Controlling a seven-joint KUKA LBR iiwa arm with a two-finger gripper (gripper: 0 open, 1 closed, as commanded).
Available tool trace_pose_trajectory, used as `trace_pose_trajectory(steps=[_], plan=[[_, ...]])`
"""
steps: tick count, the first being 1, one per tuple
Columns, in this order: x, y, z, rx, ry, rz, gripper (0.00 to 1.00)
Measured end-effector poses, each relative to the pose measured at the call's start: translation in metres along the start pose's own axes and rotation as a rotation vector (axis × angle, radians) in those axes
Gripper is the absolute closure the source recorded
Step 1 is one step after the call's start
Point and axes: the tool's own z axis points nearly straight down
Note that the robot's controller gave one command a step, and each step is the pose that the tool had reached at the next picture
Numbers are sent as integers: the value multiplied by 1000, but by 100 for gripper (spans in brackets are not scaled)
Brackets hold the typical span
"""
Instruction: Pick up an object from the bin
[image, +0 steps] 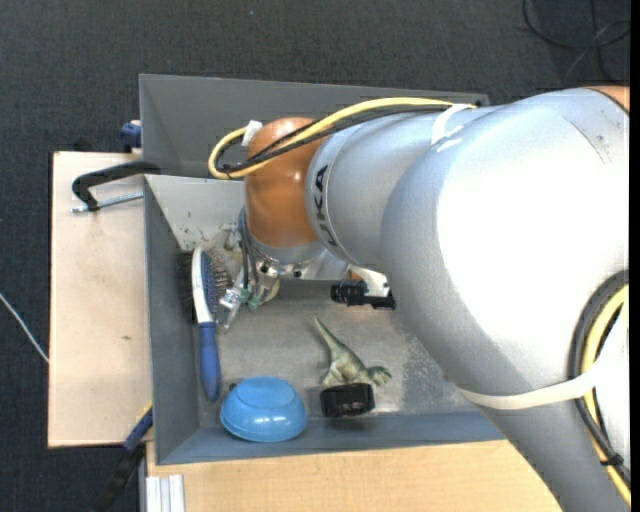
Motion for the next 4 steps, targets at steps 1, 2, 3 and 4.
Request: trace_pose_trajectory(steps=[1,2,3,4], plan=[[2,1,-3,3,-2,-7,0],[-5,4,-9,-10,-22,-2,100],[-6,5,-29,-5,-13,-4,100],[-6,6,-40,-3,-10,-6,100]])
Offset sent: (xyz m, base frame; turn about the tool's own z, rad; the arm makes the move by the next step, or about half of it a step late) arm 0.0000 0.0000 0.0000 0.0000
